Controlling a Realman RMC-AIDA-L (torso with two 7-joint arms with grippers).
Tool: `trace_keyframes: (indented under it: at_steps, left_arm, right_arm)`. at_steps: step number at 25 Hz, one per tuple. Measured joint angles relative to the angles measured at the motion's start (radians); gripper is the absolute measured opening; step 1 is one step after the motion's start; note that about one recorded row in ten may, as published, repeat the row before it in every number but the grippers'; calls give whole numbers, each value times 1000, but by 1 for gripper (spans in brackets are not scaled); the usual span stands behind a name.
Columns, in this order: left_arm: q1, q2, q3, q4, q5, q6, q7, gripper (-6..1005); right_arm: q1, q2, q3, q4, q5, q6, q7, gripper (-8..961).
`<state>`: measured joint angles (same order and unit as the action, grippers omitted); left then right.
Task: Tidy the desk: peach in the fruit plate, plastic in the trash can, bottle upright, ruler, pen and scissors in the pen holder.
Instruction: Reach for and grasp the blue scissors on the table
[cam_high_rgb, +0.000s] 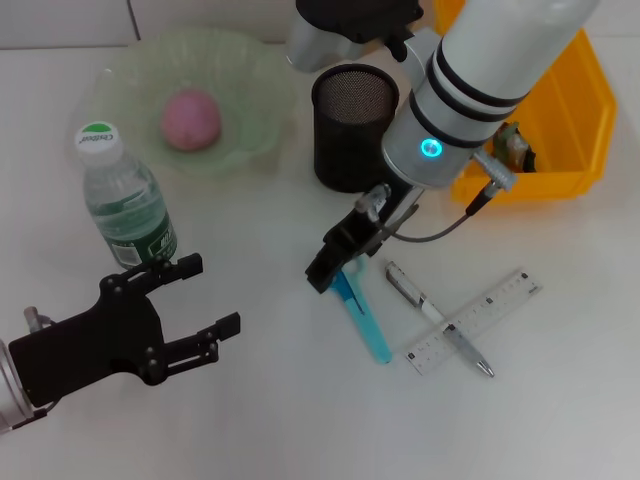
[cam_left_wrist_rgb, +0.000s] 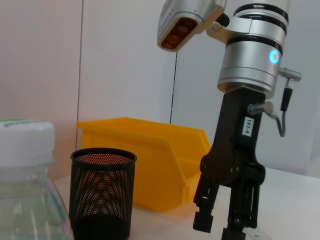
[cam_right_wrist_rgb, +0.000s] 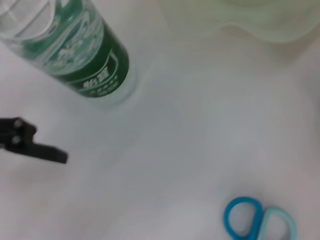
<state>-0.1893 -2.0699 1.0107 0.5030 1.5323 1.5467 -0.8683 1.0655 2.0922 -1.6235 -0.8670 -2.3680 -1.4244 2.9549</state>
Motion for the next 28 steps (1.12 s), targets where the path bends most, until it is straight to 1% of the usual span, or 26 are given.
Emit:
trace_keyframes:
  at_steps: [6, 15, 18, 20, 28]
  left_arm:
    - [-10, 1, 0, 0, 0, -3, 0, 832]
    - [-13, 1, 2, 0, 0, -10, 0, 832]
    - [-13, 1, 2, 0, 0, -11, 0, 832]
    - [-13, 1, 2, -4, 0, -9, 15, 832]
    - [-12, 4, 2, -21, 0, -2, 27, 832]
  right_arm:
    - [-21, 0, -49, -9, 22, -9, 0, 815]
    - [-49, 0, -53, -12, 16, -19, 0, 816]
    - [-50, 0, -64, -12, 16, -16, 1, 814]
    - [-50, 0, -90, -12, 15, -6, 0, 809]
    - [-52, 0, -102, -4, 11, 15, 0, 792]
